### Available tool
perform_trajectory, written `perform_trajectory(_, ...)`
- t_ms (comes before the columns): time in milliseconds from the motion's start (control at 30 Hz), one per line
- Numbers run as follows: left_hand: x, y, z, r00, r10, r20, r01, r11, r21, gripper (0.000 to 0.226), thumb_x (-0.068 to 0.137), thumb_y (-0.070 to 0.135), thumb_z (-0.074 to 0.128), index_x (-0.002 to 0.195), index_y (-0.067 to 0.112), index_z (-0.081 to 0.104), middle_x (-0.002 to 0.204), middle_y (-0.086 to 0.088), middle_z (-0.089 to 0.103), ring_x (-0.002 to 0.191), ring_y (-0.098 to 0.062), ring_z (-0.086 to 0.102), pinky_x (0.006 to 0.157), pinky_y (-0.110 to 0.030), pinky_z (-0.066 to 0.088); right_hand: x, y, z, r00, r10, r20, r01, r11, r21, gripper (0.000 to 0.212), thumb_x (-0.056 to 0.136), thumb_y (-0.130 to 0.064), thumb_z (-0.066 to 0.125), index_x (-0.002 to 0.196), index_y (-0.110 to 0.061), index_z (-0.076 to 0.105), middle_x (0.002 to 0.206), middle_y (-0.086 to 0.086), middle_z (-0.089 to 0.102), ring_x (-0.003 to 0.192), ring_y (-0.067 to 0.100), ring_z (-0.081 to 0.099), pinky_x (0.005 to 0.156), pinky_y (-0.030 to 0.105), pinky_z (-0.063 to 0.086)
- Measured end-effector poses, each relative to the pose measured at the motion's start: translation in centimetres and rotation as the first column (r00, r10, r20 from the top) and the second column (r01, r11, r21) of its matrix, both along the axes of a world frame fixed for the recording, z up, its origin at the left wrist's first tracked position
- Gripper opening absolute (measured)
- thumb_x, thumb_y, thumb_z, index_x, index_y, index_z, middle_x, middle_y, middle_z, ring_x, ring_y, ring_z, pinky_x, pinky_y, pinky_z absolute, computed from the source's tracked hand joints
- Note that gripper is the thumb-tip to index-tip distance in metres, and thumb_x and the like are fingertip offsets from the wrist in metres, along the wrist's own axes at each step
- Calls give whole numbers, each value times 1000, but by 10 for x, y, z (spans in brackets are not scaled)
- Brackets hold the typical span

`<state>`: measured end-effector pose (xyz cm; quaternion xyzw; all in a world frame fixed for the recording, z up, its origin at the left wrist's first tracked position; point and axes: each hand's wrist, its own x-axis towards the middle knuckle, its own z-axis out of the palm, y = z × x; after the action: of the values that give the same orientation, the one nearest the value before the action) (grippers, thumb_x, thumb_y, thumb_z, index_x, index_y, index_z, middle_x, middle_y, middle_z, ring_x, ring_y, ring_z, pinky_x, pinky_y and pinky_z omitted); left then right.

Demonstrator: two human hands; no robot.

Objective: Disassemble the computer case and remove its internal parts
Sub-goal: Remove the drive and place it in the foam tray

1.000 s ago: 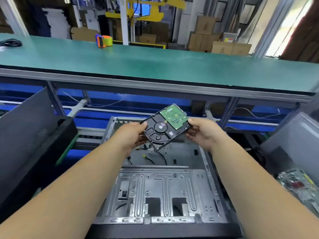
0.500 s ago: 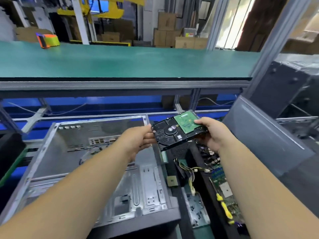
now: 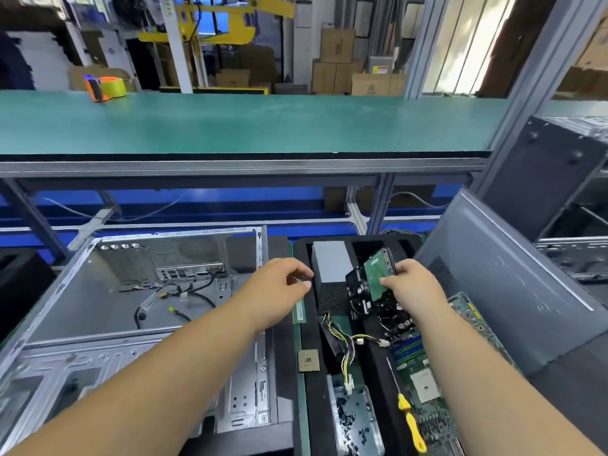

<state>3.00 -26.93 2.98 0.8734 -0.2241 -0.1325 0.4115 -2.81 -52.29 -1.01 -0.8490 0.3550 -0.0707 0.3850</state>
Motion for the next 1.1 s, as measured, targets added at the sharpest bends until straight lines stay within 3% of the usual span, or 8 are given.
perform_trajectory(133, -2, -7, -5, 999, -20, 31, 20, 999, 26, 16, 92, 23, 61, 103, 32, 68, 111, 10, 59, 102, -5, 58, 97, -28, 46, 2, -5, -9, 999, 22, -48, -26, 996, -80, 30, 86, -30, 65, 112, -25, 50, 76, -11, 53, 65, 11, 52, 64, 32, 43)
perform_trajectory(333, -6, -19, -18, 994, -81, 69, 76, 994, 72, 15, 93, 26, 60, 102, 34, 67, 107, 15, 56, 98, 3, 55, 91, -19, 42, -2, -13, -12, 997, 60, -56, -61, 998, -21, 25, 80, -28, 67, 99, -25, 52, 79, -1, 62, 63, 18, 55, 63, 32, 46)
perform_trajectory(667, -8, -32, -38, 980, -164, 110, 144, 975, 170, 11, 91, 33, 61, 94, 44, 63, 101, 19, 54, 95, 2, 55, 88, -23, 44, -10, -11, -28, 968, 159, -193, -164, 986, -15, 20, 79, -26, 67, 83, -24, 48, 76, 0, 61, 60, 18, 52, 58, 30, 41)
perform_trajectory(900, -7, -27, -29, 994, -71, -86, 51, 976, -213, 11, 89, 26, 66, 89, 34, 73, 96, 17, 71, 92, 2, 64, 81, -15, 47, 9, 11, -48, 909, 230, -349, -262, 964, -48, 21, 81, -26, 62, 85, -21, 42, 76, 0, 55, 66, 18, 50, 52, 29, 32)
perform_trajectory(1000, -6, -22, -25, 989, -87, -119, 55, 966, -253, 16, 91, 19, 64, 91, 31, 74, 99, 18, 72, 96, 5, 63, 77, -3, 43, 17, 22, -64, 881, 239, -408, -286, 957, -57, 16, 84, -19, 57, 86, -16, 42, 71, 1, 46, 69, 26, 48, 51, 29, 32)
perform_trajectory(1100, -6, -18, -25, 986, -103, -132, 66, 964, -257, 19, 90, 16, 65, 89, 32, 74, 100, 15, 72, 100, 0, 64, 84, -8, 45, 23, 30, -72, 856, 236, -461, -291, 955, -51, 17, 88, -14, 56, 103, -8, 51, 83, 7, 55, 79, 29, 55, 63, 30, 42)
